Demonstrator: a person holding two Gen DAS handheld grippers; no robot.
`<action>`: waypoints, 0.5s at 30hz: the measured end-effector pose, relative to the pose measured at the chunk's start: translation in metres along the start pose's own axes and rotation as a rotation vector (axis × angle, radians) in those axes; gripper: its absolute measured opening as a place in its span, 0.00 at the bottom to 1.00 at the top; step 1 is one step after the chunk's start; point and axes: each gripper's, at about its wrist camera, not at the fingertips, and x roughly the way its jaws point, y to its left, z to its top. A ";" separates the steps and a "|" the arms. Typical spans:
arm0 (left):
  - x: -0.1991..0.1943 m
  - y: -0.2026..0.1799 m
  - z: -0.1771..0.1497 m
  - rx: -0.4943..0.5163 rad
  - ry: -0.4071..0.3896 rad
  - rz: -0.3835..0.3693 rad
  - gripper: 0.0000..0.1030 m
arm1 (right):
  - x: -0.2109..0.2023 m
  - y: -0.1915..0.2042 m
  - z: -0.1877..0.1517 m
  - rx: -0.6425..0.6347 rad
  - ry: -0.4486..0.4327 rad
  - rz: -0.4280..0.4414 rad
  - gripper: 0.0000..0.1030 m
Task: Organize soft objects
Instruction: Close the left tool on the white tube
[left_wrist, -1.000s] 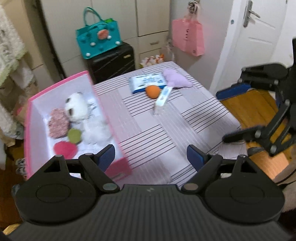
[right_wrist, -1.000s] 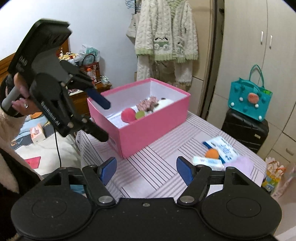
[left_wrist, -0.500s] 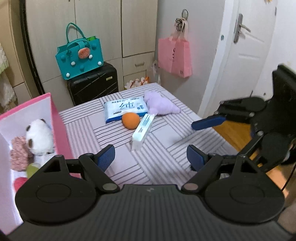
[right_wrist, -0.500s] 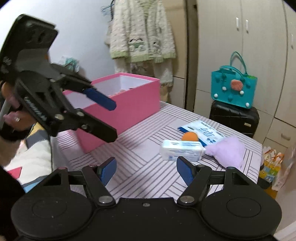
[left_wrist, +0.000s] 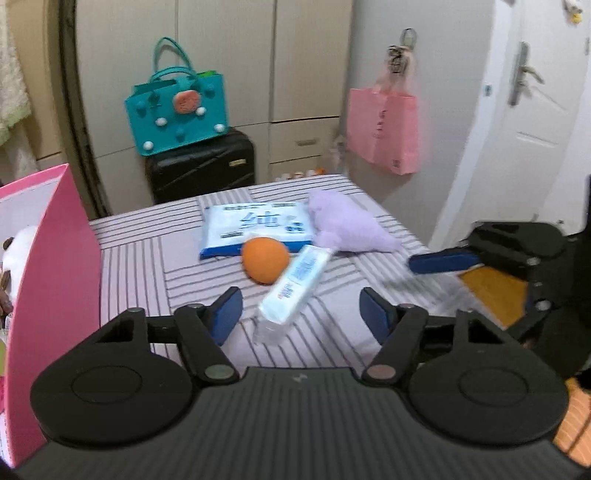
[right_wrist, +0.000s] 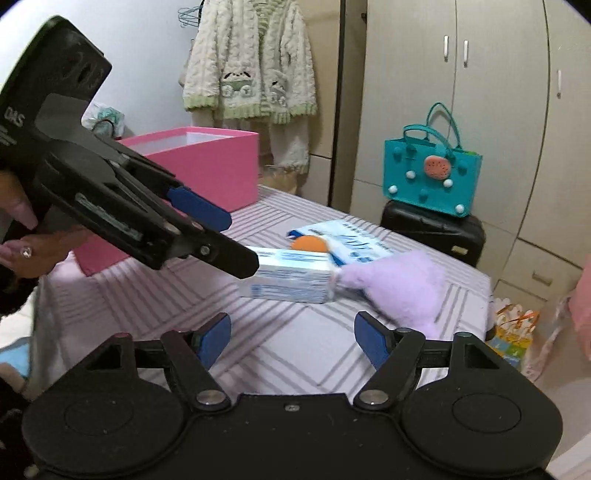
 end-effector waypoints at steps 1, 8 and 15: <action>0.005 -0.002 -0.001 0.029 -0.008 0.023 0.57 | 0.002 -0.003 0.000 -0.003 -0.001 -0.005 0.77; 0.035 -0.003 -0.003 0.055 0.056 0.046 0.46 | 0.019 -0.020 0.004 -0.001 0.012 0.019 0.77; 0.052 -0.015 -0.006 0.144 0.058 0.114 0.45 | 0.033 -0.026 0.006 -0.027 0.057 0.046 0.77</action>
